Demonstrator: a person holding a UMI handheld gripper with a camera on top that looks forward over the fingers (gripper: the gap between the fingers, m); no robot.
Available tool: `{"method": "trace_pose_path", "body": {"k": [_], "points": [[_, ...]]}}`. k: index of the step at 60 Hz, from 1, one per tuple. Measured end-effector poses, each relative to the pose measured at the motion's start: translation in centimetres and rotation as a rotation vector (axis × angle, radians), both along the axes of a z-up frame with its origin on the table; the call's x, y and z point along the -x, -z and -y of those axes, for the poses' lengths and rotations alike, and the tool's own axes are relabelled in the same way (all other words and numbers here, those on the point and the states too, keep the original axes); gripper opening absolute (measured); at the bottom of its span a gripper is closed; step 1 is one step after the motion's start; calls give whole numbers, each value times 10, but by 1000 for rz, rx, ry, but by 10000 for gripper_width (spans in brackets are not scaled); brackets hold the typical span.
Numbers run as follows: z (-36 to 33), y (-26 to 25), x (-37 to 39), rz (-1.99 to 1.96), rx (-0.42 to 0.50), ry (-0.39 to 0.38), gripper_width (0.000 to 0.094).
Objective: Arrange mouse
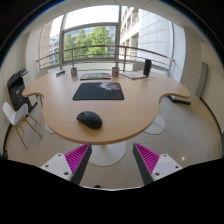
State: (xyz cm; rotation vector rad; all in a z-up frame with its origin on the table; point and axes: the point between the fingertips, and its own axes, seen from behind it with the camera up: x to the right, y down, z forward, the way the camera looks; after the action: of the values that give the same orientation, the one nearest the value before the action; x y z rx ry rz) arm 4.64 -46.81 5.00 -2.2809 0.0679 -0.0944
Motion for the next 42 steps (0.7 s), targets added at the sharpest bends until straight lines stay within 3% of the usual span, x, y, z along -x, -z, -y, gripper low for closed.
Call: {"method": "trace_pose_path", "body": {"k": [22, 33, 38, 42], "points": [[-136, 64, 60, -6, 32, -142, 850], [-171, 66, 58, -20, 28, -142, 834], [-186, 67, 55, -40, 13, -130, 766], [-194, 66, 55, -38, 0, -131, 620]]}}
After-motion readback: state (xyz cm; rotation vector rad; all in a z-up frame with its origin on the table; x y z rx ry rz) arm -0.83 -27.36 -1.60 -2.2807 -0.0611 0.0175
